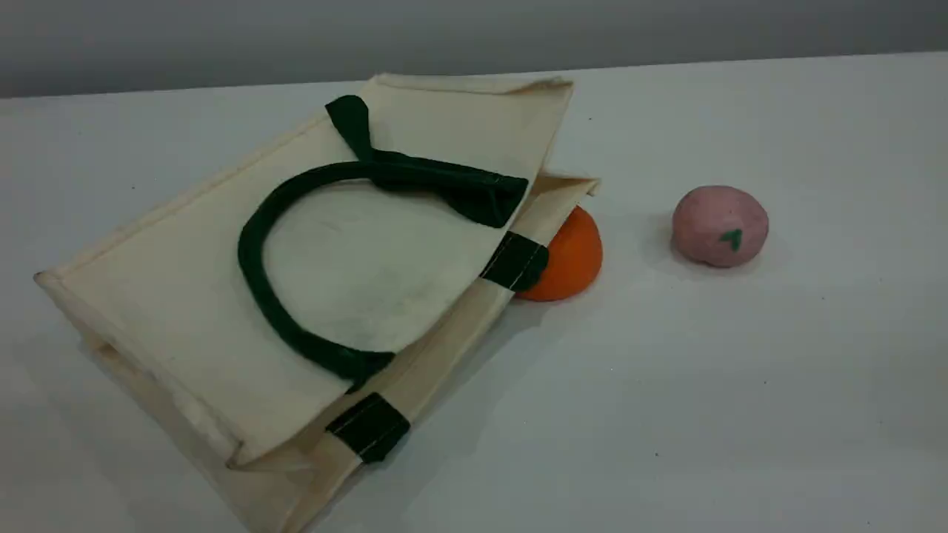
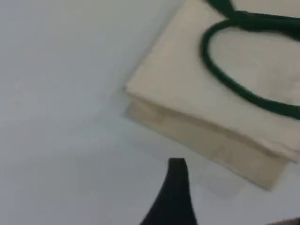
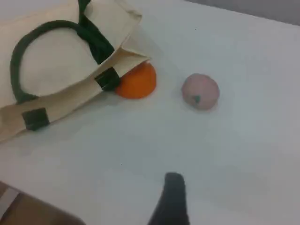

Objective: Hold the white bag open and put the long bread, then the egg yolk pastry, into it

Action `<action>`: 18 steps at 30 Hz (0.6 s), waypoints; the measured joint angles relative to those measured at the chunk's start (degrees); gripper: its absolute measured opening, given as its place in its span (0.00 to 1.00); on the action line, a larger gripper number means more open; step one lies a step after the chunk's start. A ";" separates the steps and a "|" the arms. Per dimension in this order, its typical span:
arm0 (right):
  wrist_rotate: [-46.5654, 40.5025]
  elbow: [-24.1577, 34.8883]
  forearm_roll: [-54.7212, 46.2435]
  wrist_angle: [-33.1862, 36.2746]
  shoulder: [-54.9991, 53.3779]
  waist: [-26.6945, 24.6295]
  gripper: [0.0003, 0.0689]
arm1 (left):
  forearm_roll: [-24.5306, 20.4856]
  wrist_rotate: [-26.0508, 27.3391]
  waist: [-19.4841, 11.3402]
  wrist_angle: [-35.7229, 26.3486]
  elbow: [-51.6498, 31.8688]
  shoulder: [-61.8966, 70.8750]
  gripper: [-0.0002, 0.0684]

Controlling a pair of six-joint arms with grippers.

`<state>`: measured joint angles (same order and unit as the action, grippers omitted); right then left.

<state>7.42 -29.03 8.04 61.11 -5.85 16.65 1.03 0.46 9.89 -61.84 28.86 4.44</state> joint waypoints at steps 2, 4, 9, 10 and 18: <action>0.06 0.00 0.00 0.00 0.00 0.00 0.85 | -1.34 -1.41 0.00 0.00 0.00 0.00 0.87; 0.06 0.00 0.05 0.05 0.00 0.00 0.85 | -1.34 -1.35 0.00 0.00 0.00 0.00 0.87; 0.11 0.00 0.05 0.09 0.00 0.00 0.85 | -1.03 -1.29 0.00 0.00 0.00 0.00 0.87; 0.11 0.00 0.05 0.09 0.00 -0.07 0.85 | -1.03 -1.29 -0.05 0.00 0.00 -0.05 0.87; 0.36 0.00 0.37 0.22 1.91 -11.56 0.85 | -1.03 -0.98 -10.07 0.00 0.00 -0.11 0.87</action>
<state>7.79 -29.03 8.41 61.33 -3.94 5.09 0.00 -0.53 -0.17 -61.84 28.86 4.33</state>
